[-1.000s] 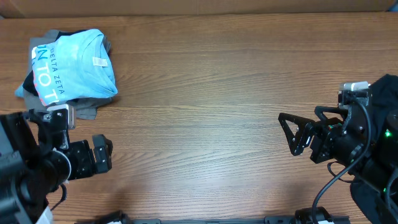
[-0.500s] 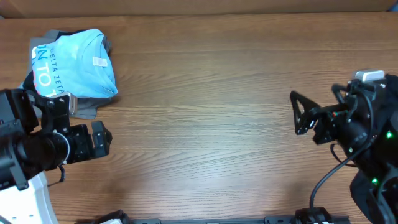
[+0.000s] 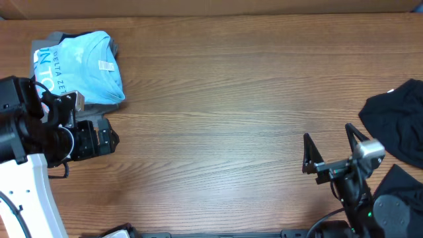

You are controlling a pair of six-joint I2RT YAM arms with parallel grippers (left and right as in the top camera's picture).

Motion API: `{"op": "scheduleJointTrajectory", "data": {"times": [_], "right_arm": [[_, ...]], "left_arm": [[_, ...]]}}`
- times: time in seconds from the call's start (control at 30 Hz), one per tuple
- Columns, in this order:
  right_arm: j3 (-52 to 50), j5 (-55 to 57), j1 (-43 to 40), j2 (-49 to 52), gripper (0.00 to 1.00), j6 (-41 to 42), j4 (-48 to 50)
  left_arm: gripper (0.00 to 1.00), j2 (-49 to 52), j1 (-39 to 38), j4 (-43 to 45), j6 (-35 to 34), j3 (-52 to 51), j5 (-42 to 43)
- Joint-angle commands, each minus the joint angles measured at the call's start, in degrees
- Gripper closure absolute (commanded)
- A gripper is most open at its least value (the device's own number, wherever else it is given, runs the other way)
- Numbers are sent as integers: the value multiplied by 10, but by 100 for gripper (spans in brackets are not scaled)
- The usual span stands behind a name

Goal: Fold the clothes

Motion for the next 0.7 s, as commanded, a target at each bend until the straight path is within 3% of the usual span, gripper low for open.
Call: {"op": "scheduleJointTrajectory", "data": {"times": [0.0,0.33,0.67], "right_arm": [[-73,-3,-5,-57,0,-4,52],[-253,-22,-5,-85,0,-4,230],[-260,-18,-5,-85,0,-4,184]], "left_arm": [[0,14,-4,0,-8,0,-1],[0,50,-4,0,-8,0,-1],[0,54,-4,2,-8,0,-1]]}}
